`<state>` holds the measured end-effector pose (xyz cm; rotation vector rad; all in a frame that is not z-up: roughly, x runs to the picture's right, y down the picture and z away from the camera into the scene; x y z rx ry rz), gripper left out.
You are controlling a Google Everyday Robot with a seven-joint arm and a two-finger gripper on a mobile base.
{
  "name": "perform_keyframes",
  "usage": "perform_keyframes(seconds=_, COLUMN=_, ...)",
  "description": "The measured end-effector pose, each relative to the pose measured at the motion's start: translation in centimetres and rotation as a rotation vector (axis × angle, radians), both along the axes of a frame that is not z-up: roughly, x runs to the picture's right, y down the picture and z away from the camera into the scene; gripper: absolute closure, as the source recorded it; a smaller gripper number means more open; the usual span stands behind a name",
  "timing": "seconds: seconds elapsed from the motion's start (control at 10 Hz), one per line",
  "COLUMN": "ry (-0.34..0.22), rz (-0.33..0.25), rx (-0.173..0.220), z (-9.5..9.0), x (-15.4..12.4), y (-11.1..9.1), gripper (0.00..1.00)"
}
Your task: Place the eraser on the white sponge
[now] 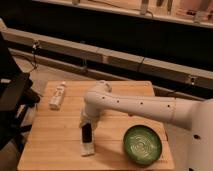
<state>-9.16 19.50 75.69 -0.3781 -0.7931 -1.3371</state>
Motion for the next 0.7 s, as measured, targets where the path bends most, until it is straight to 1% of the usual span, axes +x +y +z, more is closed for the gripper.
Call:
perform_keyframes(seconds=0.6, ry=0.007, rz=-0.014, rx=-0.011, z=0.07, x=-0.27, y=0.41, gripper=0.20)
perform_keyframes(seconds=0.7, ry=0.004, rz=-0.014, rx=0.000, z=-0.01, x=-0.20, y=0.49, gripper=0.22)
